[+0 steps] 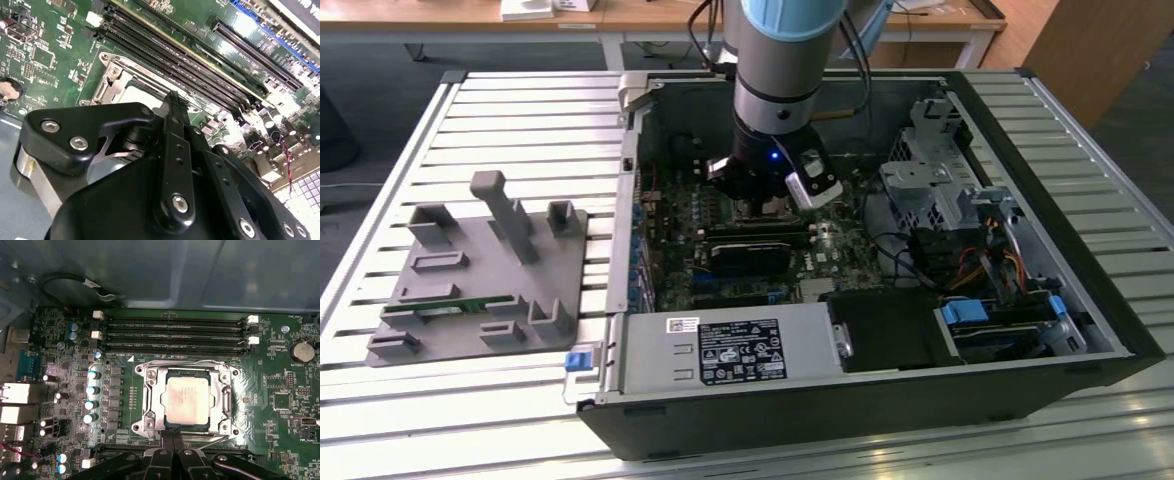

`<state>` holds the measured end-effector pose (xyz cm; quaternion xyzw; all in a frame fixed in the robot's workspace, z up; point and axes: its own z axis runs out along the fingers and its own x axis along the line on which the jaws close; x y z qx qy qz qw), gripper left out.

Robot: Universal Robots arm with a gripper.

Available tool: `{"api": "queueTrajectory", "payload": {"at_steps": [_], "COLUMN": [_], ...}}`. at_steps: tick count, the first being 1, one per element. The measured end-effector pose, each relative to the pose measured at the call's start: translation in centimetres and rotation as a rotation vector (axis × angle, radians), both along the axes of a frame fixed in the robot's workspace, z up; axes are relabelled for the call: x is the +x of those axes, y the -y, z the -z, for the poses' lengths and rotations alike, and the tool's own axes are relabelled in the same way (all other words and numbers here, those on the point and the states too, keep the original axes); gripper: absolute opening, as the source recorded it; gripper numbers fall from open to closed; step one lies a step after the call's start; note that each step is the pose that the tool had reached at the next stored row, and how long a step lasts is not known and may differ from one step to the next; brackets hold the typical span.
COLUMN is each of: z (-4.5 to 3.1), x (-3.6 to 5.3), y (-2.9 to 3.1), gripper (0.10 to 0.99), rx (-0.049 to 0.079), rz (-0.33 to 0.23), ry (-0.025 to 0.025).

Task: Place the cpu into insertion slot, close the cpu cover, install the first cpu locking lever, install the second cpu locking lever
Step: 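Install the second cpu locking lever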

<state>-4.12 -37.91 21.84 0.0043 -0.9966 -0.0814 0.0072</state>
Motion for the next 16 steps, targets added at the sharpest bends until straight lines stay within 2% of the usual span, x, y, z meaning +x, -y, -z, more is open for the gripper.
{"api": "queueTrajectory", "payload": {"at_steps": [3,9,16], "z": [-0.12,-1.25,-1.26], "x": [0.0,0.01,0.86], "y": [0.01,0.01,0.0], "gripper": [0.106,0.106,0.106], "rx": [0.001,0.001,0.001], "rz": [0.0,0.0,0.0], "ry": [0.0,-0.0001,-0.0018]}}
